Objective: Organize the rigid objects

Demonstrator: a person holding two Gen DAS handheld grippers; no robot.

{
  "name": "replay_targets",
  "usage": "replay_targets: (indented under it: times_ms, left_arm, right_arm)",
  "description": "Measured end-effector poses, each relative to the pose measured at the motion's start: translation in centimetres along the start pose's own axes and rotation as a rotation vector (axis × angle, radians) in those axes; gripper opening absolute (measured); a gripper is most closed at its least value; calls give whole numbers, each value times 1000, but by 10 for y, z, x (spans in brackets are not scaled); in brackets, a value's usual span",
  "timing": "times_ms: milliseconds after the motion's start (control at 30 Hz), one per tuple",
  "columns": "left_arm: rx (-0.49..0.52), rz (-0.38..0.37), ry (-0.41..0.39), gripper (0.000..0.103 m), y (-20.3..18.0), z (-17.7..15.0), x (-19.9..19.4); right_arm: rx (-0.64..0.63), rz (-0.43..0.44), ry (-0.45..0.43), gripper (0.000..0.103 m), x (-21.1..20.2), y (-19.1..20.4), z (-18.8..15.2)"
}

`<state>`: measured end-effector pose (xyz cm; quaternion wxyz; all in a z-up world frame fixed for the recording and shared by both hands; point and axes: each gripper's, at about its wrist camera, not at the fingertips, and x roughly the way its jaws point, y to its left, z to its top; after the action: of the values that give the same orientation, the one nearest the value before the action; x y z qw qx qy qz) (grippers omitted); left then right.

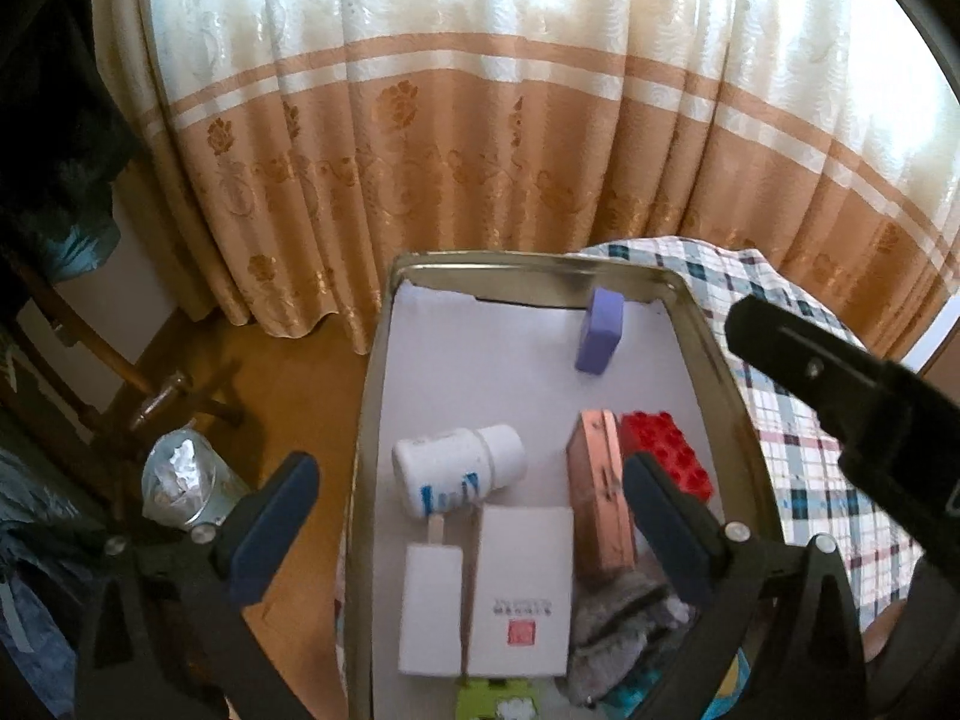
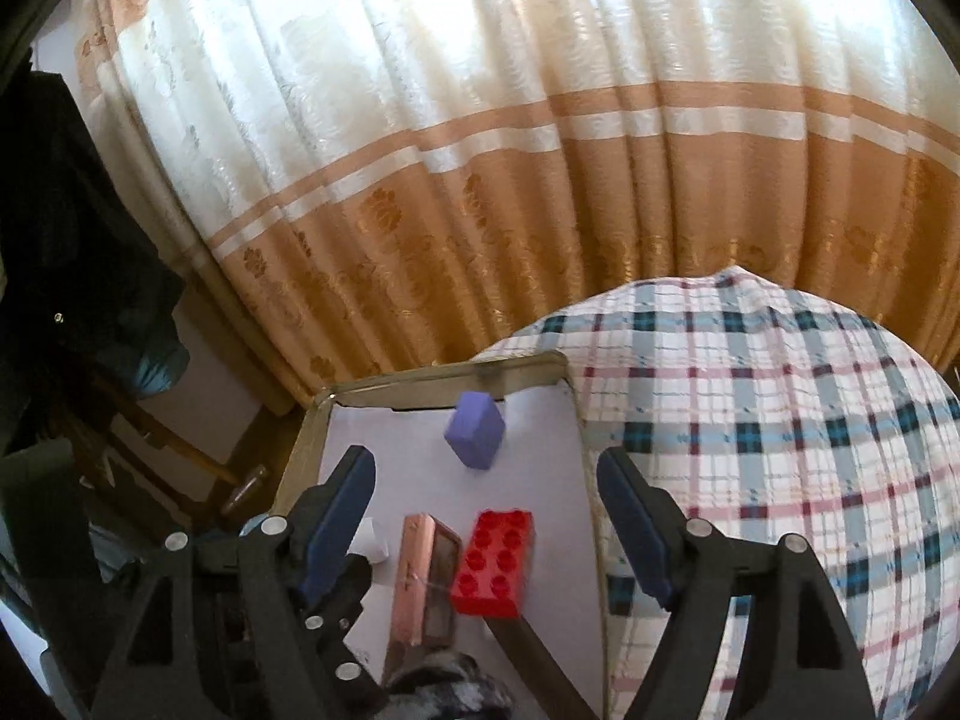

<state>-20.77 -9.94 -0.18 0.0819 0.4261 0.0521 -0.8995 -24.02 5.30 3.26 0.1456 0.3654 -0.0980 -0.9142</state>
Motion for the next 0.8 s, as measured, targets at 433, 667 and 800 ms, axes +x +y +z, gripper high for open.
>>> replay_targets:
  times_ms: [433,667,800]
  left_arm:
    - [51,1,-49,102,-14,-40,-27]
    - [62,-7,-99,102,-18,-56,-42]
    - [60,-13,-134,102,-18,-63,-50]
  right_arm:
    - [-27,-73,-36,79,-41,-5,-37]
    - [-12,-83,-45,79,-55,-12,-52]
    - [-24,-95,-75,79,-65,-10,-61]
